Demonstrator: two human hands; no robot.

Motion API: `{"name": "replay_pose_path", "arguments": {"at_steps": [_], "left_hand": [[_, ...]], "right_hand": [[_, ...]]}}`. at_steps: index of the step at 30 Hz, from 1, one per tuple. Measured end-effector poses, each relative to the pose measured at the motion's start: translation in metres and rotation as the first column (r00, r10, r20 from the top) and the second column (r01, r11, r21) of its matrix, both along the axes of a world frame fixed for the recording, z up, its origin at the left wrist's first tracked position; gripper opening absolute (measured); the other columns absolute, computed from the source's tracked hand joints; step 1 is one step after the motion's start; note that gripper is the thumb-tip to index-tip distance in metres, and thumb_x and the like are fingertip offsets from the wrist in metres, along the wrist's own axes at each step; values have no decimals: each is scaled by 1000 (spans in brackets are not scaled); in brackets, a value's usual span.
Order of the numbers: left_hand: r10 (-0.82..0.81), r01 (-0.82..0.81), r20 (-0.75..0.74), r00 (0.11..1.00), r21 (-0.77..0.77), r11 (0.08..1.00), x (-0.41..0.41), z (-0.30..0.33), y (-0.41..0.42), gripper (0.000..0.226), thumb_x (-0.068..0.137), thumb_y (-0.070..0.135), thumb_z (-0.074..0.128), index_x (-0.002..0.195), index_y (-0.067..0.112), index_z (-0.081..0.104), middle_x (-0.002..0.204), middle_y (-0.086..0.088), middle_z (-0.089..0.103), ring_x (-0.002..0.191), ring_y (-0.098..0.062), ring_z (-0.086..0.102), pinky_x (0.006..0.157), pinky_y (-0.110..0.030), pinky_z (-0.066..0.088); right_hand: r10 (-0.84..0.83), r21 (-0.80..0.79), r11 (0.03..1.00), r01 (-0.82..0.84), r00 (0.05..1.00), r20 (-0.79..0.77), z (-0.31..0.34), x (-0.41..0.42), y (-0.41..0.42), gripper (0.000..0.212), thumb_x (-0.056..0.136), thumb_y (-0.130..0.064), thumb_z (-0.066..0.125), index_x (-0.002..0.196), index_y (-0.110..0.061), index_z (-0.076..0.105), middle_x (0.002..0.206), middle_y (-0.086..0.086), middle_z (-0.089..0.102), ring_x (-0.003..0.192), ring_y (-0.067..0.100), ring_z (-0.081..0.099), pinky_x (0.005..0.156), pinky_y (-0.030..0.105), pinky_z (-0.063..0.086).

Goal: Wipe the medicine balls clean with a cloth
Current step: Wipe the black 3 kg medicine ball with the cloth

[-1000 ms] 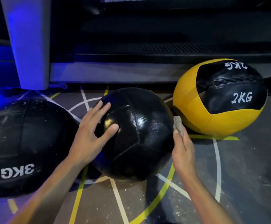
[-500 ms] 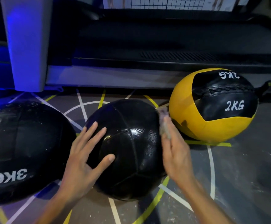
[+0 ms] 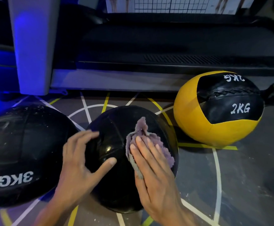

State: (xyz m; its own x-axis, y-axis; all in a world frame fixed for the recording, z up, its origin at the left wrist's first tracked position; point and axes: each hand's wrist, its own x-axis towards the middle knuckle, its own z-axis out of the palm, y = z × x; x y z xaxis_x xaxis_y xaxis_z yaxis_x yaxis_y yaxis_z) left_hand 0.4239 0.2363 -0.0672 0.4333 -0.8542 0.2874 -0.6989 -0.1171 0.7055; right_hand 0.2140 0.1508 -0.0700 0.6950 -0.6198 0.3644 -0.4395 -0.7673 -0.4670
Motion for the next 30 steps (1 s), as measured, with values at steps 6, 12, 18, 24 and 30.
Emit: {"name": "replay_pose_path", "arguments": {"at_steps": [6, 12, 18, 24, 30], "left_hand": [[-33, 35, -62, 998, 43, 998, -3, -7, 5, 85, 74, 76, 66, 150, 48, 41, 159, 26, 28, 150, -12, 25, 114, -35, 26], [-37, 39, -98, 994, 14, 999, -11, -10, 11, 85, 74, 72, 68, 150, 50, 38, 161, 25, 27, 152, -13, 22, 116, -39, 24], [-25, 26, -50, 998, 14, 1000, -5, -14, 20, 86, 73, 67, 71, 150, 43, 43, 160, 17, 33, 150, -18, 29, 117, -39, 25], [-29, 27, -57, 998, -29, 999, -16, -21, 31, 87, 74, 71, 70, 151, 42, 43, 162, 14, 33, 152, -20, 26, 117, -46, 25], [-50, 50, -15, 999, -44, 998, -20, -22, 28, 85, 77, 70, 70, 151, 39, 43, 162, 10, 34, 152, -23, 27, 123, -38, 23]], "right_hand": [[-164, 260, 959, 117, 973, 165, -8, -29, -35, 49, 106, -21, 39, 154, -22, 39, 159, -10, 40, 147, 5, 34, 119, 23, 28], [-521, 719, 637, 278, 842, 137, 1, -14, -95, 39, 105, -20, 43, 141, -27, 57, 143, -15, 54, 138, 5, 45, 109, 22, 34], [118, -19, 993, -118, 993, -4, 28, 23, -20, 50, 104, -29, 34, 153, -21, 42, 163, -6, 33, 153, 3, 18, 126, 32, 10], [-413, 634, 727, 264, 906, 97, -6, -17, -108, 36, 107, -21, 43, 137, -32, 60, 145, -14, 55, 138, 6, 47, 117, 33, 36], [-109, 287, 955, 78, 990, 93, 40, 25, -56, 46, 101, -27, 41, 146, -26, 53, 155, -10, 46, 145, -2, 32, 125, 30, 19]]}}
